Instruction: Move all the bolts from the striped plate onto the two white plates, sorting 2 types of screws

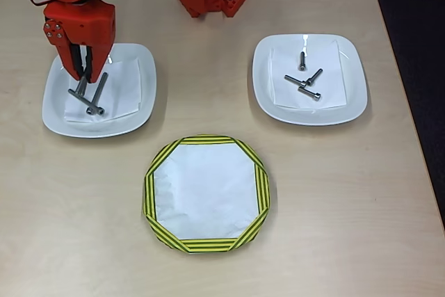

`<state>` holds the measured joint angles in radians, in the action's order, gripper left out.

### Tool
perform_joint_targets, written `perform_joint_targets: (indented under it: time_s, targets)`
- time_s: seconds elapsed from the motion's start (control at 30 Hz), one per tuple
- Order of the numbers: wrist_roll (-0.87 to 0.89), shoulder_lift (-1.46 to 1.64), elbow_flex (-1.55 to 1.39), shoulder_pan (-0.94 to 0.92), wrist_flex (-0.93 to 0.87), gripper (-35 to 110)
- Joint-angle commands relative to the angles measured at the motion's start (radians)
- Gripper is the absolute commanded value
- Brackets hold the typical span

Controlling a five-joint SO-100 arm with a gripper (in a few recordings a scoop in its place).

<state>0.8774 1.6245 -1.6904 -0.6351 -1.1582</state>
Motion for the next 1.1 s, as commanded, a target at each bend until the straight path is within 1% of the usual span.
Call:
perform_joint_targets:
  time_s: [0.0,0.07,0.17,0.2,0.33,0.5,0.63,0.73,1.07]
  targets:
    - [0.112,0.026,-0.018,-0.009,-0.005,0]
    - [0.138,0.029,-0.048,0.003,-0.002,1]
    - [0.129,0.046,-0.095,0.026,0.028,9]
    - [0.117,0.054,-0.106,0.032,0.04,12]
    - [0.077,0.072,-0.118,0.044,0.048,16]
    - [0.048,0.077,-0.12,0.072,0.091,15]
    - [0.051,0.086,-0.123,0.156,0.14,13]
    - [0.074,0.103,-0.13,0.239,0.189,13]
    - [0.344,0.227,-0.278,0.485,0.308,8]
